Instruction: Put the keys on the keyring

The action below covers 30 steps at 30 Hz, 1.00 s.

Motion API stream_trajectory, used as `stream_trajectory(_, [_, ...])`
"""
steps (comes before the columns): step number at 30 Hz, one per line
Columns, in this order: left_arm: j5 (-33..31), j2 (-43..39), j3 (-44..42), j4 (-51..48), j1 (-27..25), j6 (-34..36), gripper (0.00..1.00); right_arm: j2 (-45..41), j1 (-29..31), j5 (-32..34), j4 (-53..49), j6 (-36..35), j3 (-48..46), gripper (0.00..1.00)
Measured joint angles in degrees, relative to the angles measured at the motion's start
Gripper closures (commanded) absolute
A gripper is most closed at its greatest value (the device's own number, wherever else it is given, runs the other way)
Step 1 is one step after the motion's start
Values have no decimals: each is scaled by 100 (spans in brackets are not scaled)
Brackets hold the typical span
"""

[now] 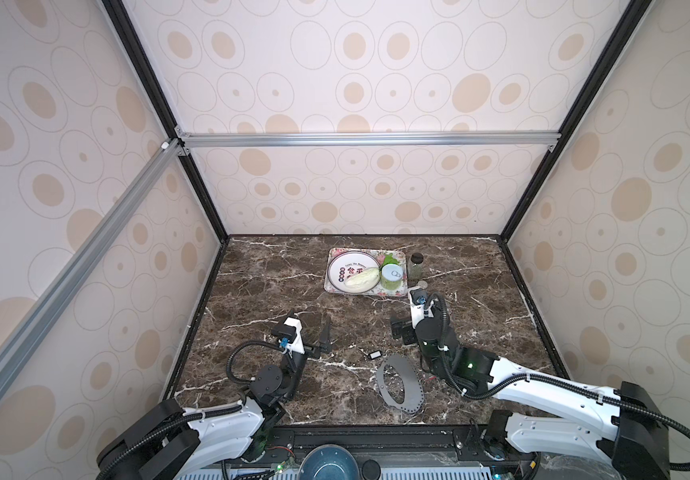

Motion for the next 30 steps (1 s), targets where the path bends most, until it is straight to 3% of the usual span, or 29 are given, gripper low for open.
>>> stream_trajectory(10, [46, -203, 109, -839, 26, 199, 0, -3464, -1047, 695, -435, -575, -2059, 2])
stream_trajectory(13, [-9, -317, 131, -1019, 28, 400, 0, -4395, -1154, 774, -1051, -487, -2369, 4])
stream_trajectory(17, [-140, -538, 131, -1233, 175, 651, 0, -5281, -1169, 887, -916, -590, -2658, 3])
stream_trajectory(22, [-221, -758, 140, -1613, 844, 820, 0, -4852, -1255, 922, -413, -909, -2949, 0])
stream_trajectory(30, [-297, -975, 98, -1779, 1934, 905, 0, -2771, -2063, 442, 310, -1062, -2658, 0])
